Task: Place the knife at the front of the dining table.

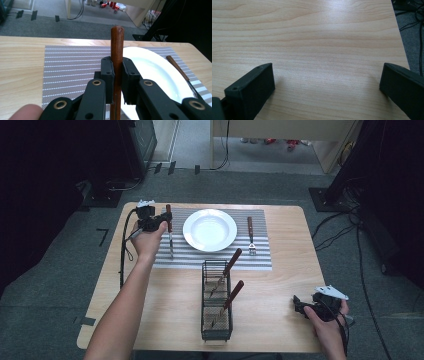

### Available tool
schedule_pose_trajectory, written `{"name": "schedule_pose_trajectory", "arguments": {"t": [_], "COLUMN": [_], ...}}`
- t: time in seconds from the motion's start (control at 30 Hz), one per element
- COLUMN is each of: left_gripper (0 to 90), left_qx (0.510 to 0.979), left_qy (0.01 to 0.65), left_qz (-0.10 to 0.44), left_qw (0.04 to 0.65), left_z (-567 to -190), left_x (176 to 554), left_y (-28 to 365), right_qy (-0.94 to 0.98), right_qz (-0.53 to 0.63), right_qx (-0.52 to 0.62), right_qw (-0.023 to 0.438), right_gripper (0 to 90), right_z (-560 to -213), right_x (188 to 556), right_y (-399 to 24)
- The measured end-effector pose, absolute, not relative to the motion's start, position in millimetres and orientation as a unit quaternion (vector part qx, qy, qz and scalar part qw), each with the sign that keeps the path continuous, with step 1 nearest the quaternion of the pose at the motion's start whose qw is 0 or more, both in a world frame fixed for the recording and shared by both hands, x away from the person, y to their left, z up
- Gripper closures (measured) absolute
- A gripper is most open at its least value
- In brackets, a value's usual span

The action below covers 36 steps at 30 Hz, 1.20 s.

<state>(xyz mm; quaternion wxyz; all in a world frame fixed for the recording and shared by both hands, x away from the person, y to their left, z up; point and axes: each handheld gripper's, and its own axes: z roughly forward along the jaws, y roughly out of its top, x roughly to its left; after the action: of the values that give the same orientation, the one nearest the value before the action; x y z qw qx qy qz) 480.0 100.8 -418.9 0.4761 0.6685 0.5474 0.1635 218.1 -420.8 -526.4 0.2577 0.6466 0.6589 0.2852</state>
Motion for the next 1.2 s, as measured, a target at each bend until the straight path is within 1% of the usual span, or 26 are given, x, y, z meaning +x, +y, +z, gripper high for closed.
{"name": "schedule_pose_trajectory", "arguments": {"t": [0.33,0.67,0.9,1.1,1.2], "left_gripper": [82.2,82.0,81.1,80.5,80.5], "left_qx": [0.644,0.635,0.612,0.62,0.618], "left_qy": [0.586,0.616,0.651,0.655,0.658], "left_qz": [0.173,0.151,0.119,0.119,0.111], "left_qw": [0.46,0.441,0.433,0.415,0.415], "left_z": [-439,-461,-488,-498,-502], "left_x": [501,524,539,546,548], "left_y": [95,92,98,95,95], "right_qy": [0.659,0.659,0.661,0.661,0.661], "right_qz": [0.285,0.286,0.286,0.287,0.286], "right_qx": [0.647,0.647,0.645,0.644,0.644], "right_qw": [0.258,0.257,0.256,0.256,0.256], "right_gripper": [0.0,0.0,0.0,0.0,0.0], "right_z": [-526,-526,-526,-526,-526], "right_x": [218,218,219,219,219], "right_y": [-421,-421,-422,-422,-422]}}
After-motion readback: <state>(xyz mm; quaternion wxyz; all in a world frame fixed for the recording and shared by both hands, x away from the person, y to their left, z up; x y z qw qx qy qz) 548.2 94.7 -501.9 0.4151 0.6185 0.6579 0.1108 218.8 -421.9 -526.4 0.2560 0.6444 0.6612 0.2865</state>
